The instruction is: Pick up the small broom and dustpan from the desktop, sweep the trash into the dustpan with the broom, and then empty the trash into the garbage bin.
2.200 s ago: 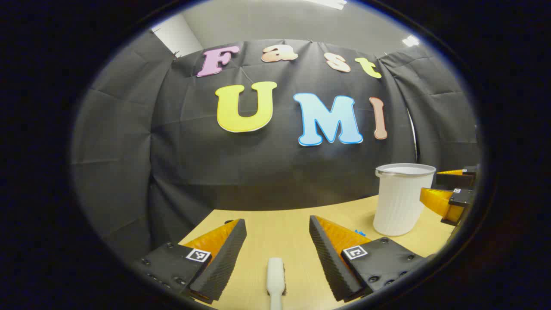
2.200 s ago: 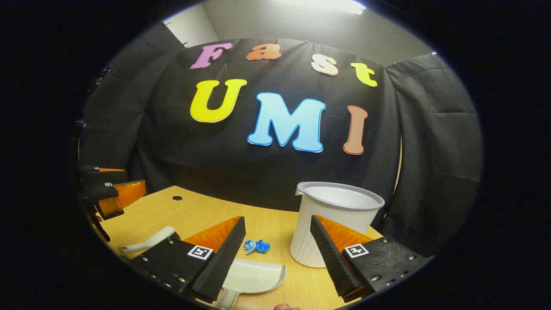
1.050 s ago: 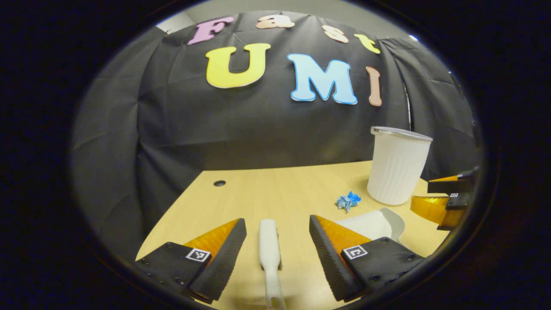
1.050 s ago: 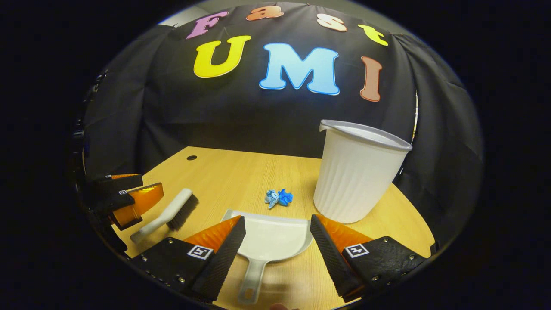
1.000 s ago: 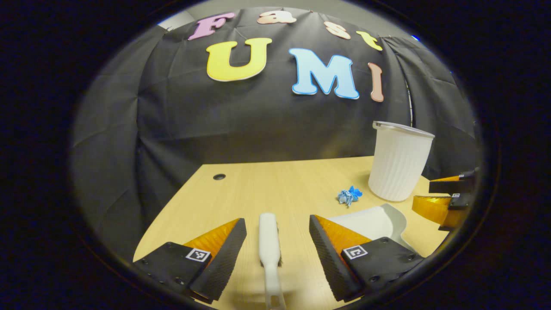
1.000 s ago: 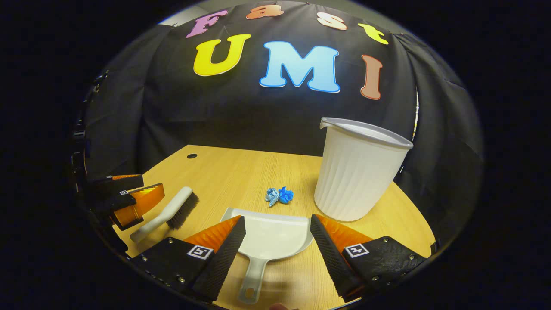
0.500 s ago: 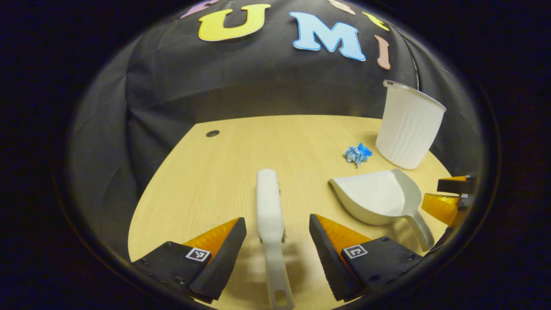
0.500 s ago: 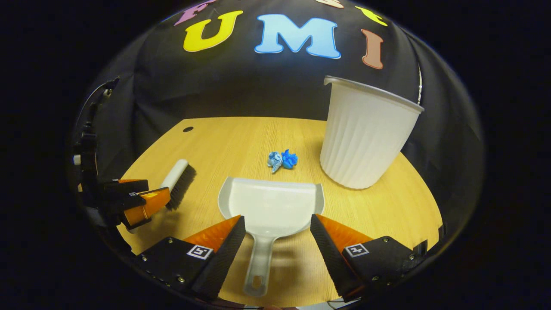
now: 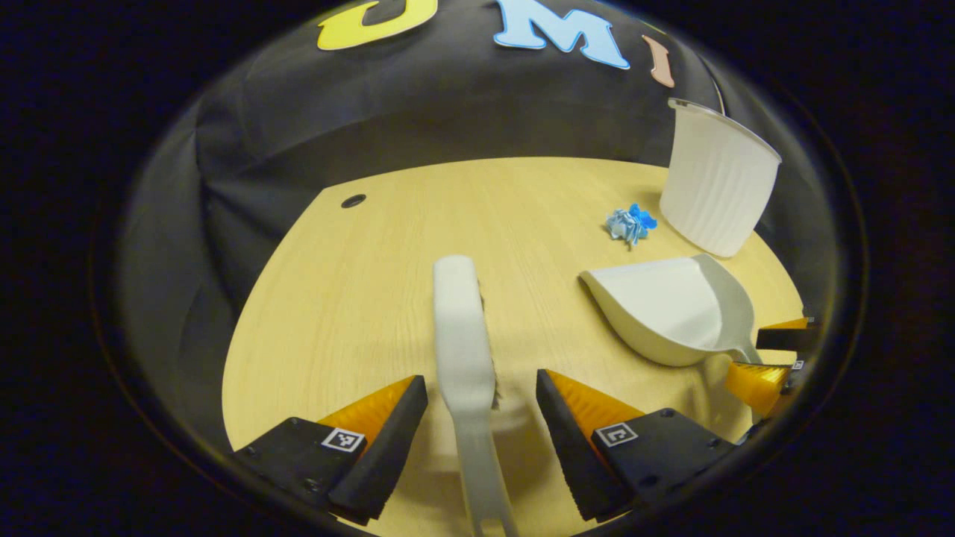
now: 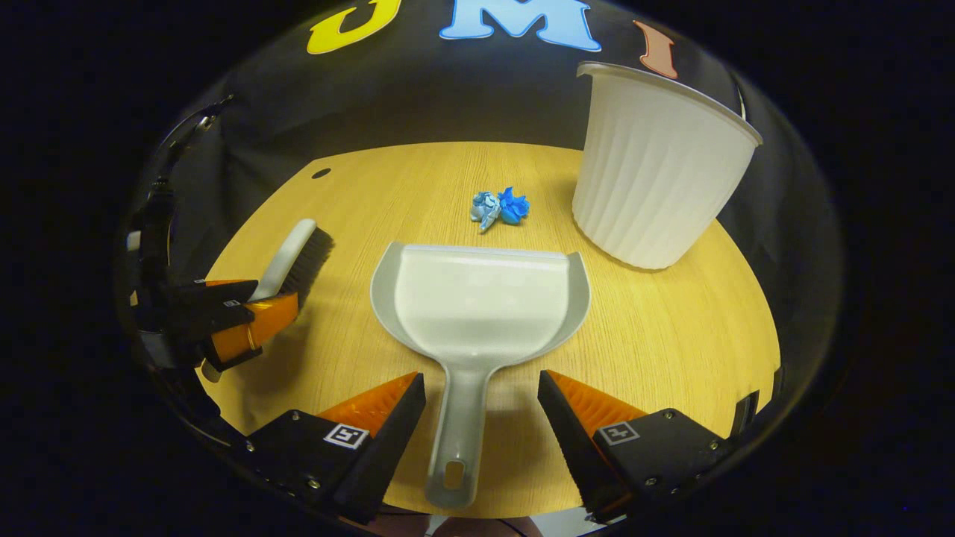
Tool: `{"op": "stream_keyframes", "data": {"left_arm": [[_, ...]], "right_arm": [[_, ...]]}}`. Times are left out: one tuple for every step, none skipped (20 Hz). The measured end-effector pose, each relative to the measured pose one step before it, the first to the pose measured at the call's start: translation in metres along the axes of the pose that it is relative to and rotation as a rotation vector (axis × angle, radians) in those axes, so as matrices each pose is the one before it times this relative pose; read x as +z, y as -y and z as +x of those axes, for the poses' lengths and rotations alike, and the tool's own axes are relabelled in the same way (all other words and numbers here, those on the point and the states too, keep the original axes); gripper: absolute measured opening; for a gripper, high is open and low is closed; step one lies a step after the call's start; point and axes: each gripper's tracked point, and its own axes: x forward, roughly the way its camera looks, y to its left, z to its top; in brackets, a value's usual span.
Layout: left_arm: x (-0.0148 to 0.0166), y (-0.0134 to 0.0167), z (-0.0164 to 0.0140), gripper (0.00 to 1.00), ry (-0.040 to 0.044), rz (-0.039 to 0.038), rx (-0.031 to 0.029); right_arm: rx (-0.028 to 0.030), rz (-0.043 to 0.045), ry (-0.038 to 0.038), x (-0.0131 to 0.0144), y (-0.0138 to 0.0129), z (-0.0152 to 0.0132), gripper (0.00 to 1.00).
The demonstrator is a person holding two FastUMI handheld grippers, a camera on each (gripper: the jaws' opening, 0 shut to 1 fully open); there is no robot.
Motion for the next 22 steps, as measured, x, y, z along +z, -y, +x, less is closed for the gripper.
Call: {"op": "stream_keyframes", "data": {"left_arm": [[-0.00023,-0.00028,0.00320,0.99,-0.00605,0.00304,0.00289],[-0.00036,0.00024,0.00295,0.98,-0.00616,0.00459,0.00231],[0.00088,0.00011,0.00279,0.98,-0.00541,0.00536,0.00335],[0.00042,-0.00047,0.00392,0.93,-0.00520,0.00736,0.00127],[0.00077,0.00008,0.00230,0.94,-0.00500,0.00857,-0.00353],[0.00076,-0.00058,0.00294,0.92,-0.00669,0.00772,0.00437],[0.00023,0.00231,0.00492,0.88,-0.00880,0.00885,-0.00249],[0.00055,-0.00034,0.00311,0.84,-0.00515,0.00630,0.00422],[-0.00034,0.00022,0.00224,0.80,-0.00537,0.00553,0.00024],[0.00037,-0.00125,0.00285,0.76,-0.00330,0.00291,0.00772],[0.00038,-0.00091,0.00268,0.71,-0.00131,0.00066,0.00447],[-0.00057,0.00096,0.00088,0.72,-0.00498,0.00092,-0.00166],[-0.00170,-0.00046,0.00157,0.70,-0.00305,-0.00160,0.00513],[0.00122,0.00111,0.00042,0.67,-0.00625,-0.00052,-0.00308],[-0.00129,-0.00177,0.00097,0.62,-0.00239,-0.00031,0.00392],[-0.00008,-0.00163,-0.00148,0.63,0.00100,-0.00196,0.00187],[-0.00038,-0.00048,0.00113,0.58,-0.00188,0.00255,0.00328],[0.00036,0.00017,-0.00020,0.58,-0.00087,0.00264,0.00214],[0.00150,0.00082,0.00009,0.56,-0.00084,0.00336,-0.00302],[0.00023,0.00040,-0.00012,0.55,-0.00290,0.00582,-0.00190],[-0.00008,-0.00028,0.00044,0.55,-0.00334,0.00925,-0.00037],[0.00131,-0.00128,0.00010,0.55,-0.00017,0.00738,0.00161]], "right_arm": [[0.00132,-0.00023,-0.01390,-0.00551,-0.00247,0.00268,0.95],[0.00132,0.00172,-0.01475,-0.00111,-0.00073,0.00204,0.95],[0.00150,-0.00011,-0.01211,-0.00151,-0.00057,0.00251,0.95],[-0.00003,-0.00225,-0.01173,-0.00010,-0.00020,0.00223,0.95],[-0.00007,-0.00362,-0.01160,-0.00156,-0.00075,0.00219,0.95],[0.00052,-0.00319,-0.01032,0.00034,-0.00029,0.00087,0.94],[-0.00065,-0.00338,-0.00954,0.00092,0.00006,0.00302,0.94],[-0.00264,0.00214,-0.00623,-0.00033,0.00038,0.00381,0.92],[0.00759,0.00261,-0.00560,0.00129,-0.00117,0.00391,0.88],[-0.00543,0.00122,-0.00650,-0.00008,0.00148,0.00389,0.87],[0.00246,-0.00247,-0.00601,0.00028,-0.00002,0.00230,0.85],[-0.00758,-0.00688,-0.00437,-0.00201,0.00223,-0.00309,0.83],[0.00204,-0.00349,-0.00028,0.00027,0.00178,0.00115,0.81],[0.00523,-0.00524,-0.00125,-0.00005,-0.00069,0.00016,0.74],[0.00506,-0.00156,-0.00360,0.00002,-0.00002,-0.00080,0.74],[-0.00477,0.00271,0.00061,0.00036,0.00072,0.00151,0.70],[-0.00434,-0.00246,0.00001,0.00116,0.00101,0.00153,0.57],[0.00302,-0.01034,-0.00539,-0.00214,-0.00108,-0.00075,0.41],[0.00284,-0.01161,-0.00431,-0.00027,0.00051,-0.00028,0.41],[-0.00527,-0.00576,0.00045,-0.00057,-0.00023,0.00149,0.42],[0.00549,-0.01326,0.00286,-0.00032,0.00017,-0.00202,0.43],[0.00262,-0.01160,0.00213,-0.00114,0.00143,-0.00190,0.35]]}}
